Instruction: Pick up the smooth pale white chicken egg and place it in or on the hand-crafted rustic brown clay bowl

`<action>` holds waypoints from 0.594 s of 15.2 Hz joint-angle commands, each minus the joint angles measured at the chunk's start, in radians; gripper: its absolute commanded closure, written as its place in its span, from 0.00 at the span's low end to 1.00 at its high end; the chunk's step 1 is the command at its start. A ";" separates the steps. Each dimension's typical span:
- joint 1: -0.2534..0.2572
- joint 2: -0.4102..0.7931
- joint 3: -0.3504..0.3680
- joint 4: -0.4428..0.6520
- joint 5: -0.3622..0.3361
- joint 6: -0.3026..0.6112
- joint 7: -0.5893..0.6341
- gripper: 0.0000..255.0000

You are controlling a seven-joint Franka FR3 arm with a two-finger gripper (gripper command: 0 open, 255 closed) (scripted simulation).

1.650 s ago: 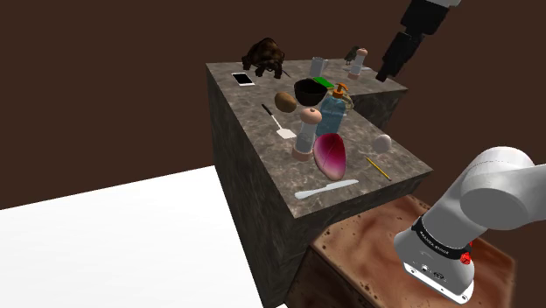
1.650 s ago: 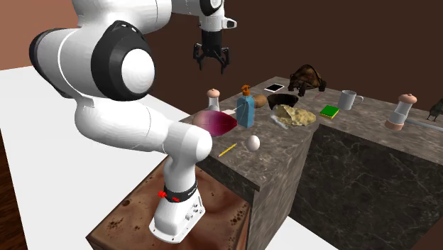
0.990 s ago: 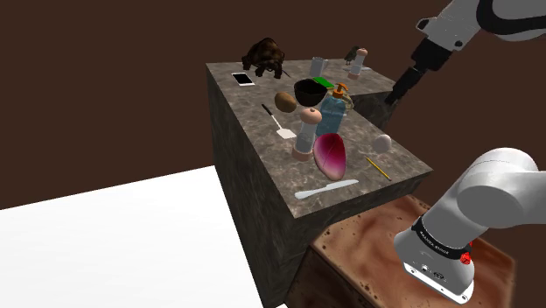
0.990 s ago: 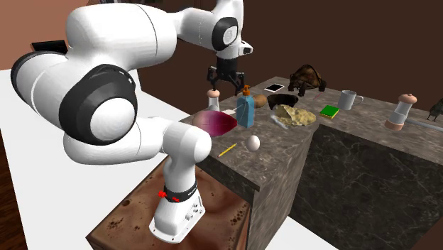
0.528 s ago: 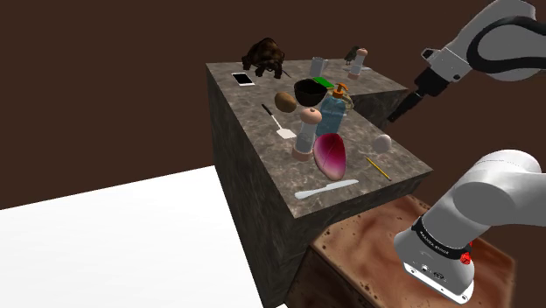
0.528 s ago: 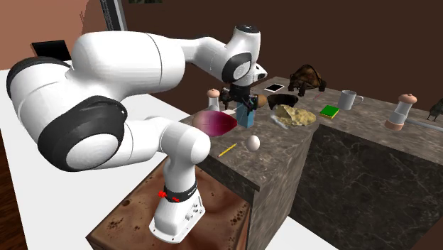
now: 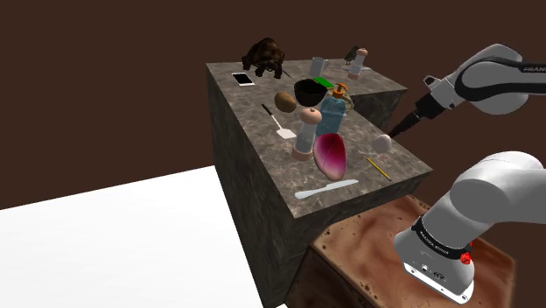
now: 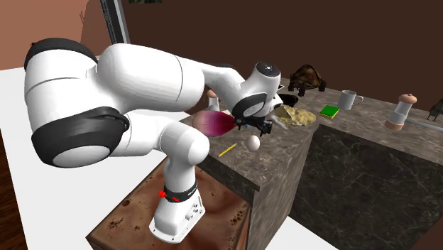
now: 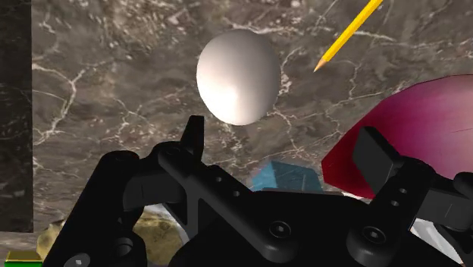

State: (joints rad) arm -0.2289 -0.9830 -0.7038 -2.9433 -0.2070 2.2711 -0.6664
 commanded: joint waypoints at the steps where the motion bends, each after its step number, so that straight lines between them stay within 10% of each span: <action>1: 0.016 0.070 -0.101 -0.004 -0.016 0.092 -0.077 0.00; 9: 0.113 0.202 -0.192 -0.039 -0.006 0.280 -0.107 0.00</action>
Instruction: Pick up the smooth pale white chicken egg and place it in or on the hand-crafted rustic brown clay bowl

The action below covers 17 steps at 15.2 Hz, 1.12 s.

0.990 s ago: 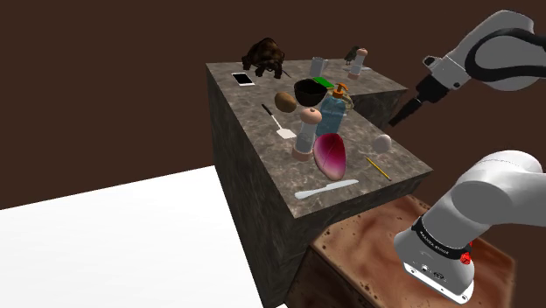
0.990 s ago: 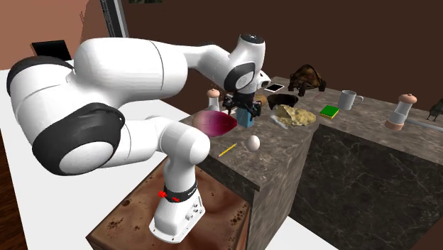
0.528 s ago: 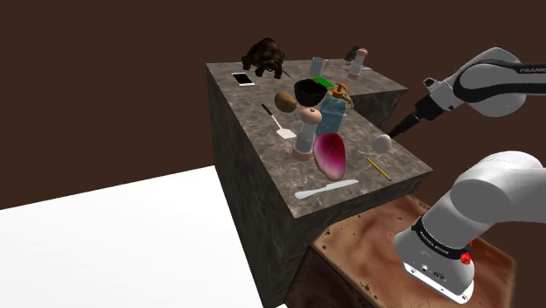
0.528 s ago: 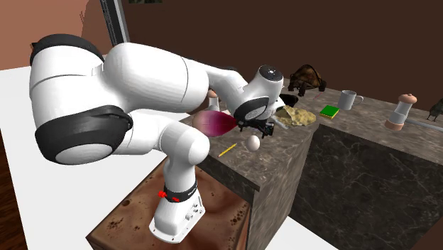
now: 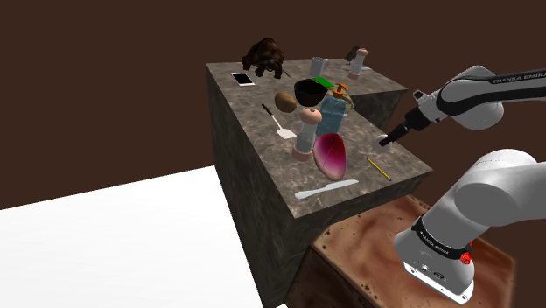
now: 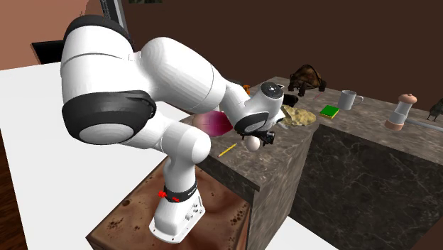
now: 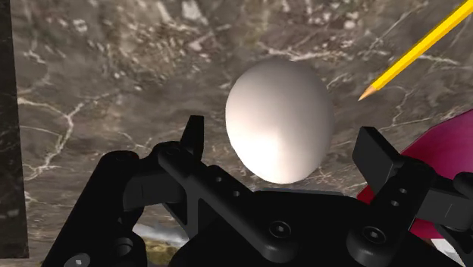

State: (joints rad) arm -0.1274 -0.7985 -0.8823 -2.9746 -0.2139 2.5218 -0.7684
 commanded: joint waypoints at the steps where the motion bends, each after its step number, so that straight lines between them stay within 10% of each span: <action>1: 0.012 0.017 -0.013 -0.008 0.001 0.029 -0.005 0.00; 8: 0.012 0.017 -0.013 -0.008 0.001 0.028 -0.005 0.00; 9: 0.012 0.017 -0.013 -0.008 0.001 0.028 -0.005 1.00; 17: 0.011 0.017 -0.013 -0.007 0.001 0.028 -0.005 1.00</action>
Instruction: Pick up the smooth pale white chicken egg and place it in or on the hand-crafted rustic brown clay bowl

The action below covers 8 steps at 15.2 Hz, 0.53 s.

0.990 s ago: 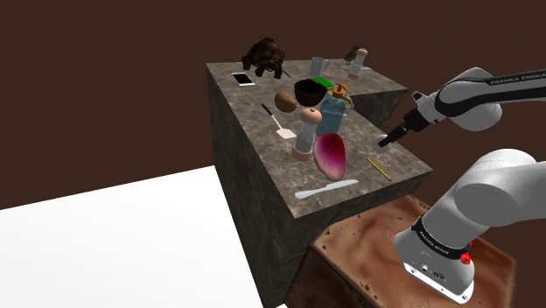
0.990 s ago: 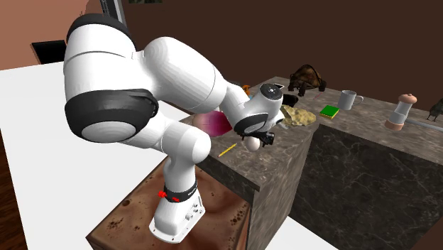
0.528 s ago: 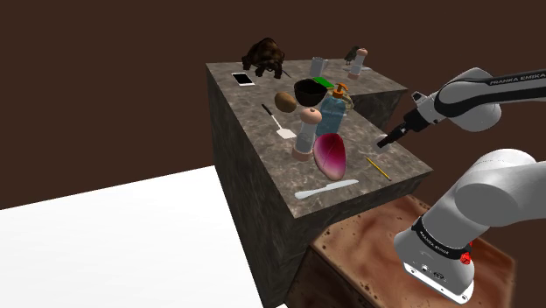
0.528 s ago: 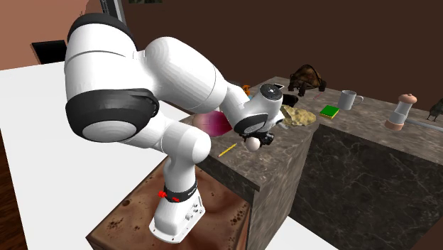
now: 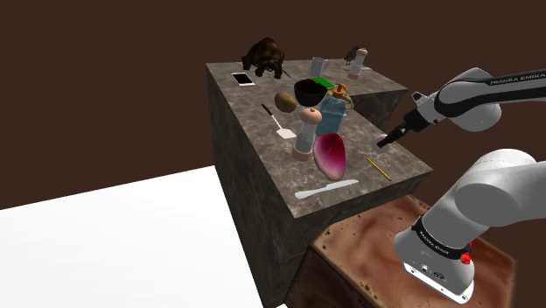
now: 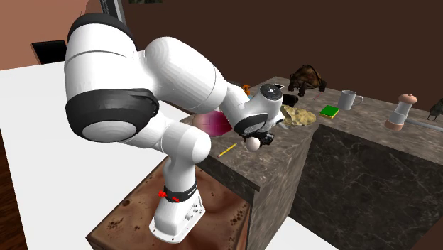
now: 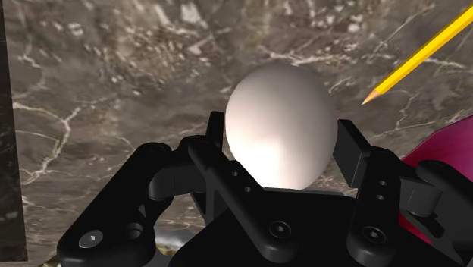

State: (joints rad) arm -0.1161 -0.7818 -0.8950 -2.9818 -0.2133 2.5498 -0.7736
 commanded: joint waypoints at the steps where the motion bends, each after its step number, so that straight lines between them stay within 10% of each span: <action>1: 0.000 0.001 -0.001 -0.001 0.000 0.001 0.000 1.00; 8: -0.040 -0.090 0.086 0.041 0.009 -0.132 0.051 1.00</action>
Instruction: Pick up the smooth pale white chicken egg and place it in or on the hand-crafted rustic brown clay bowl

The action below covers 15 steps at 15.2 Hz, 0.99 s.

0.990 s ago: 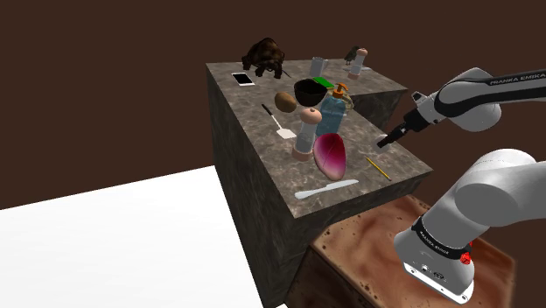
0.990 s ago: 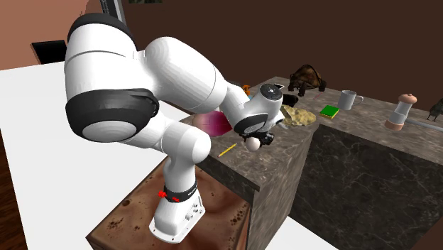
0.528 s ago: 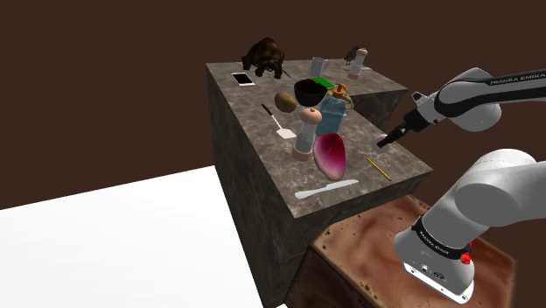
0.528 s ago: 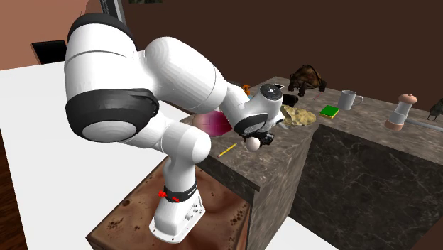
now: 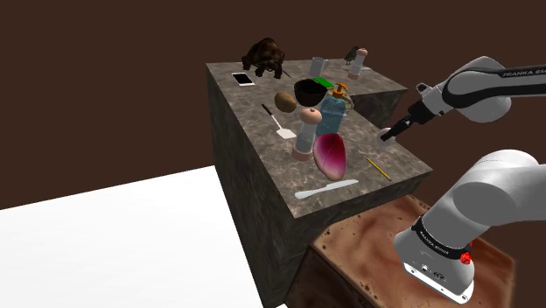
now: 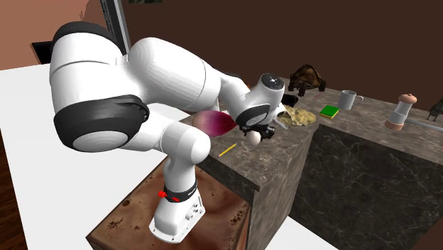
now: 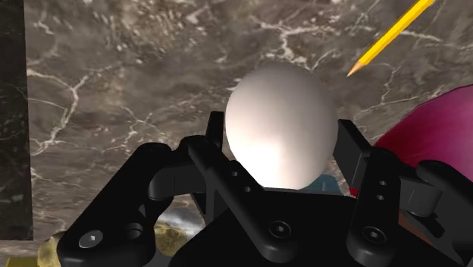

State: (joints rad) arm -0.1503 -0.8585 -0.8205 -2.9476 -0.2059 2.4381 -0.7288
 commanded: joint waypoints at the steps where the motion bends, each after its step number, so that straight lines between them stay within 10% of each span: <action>1: -0.009 -0.024 0.022 0.014 0.004 -0.038 0.013 1.00; 15: -0.016 -0.131 0.145 0.137 0.050 -0.258 0.090 1.00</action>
State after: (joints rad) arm -0.1711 -0.9895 -0.6799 -2.8246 -0.1604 2.1924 -0.6421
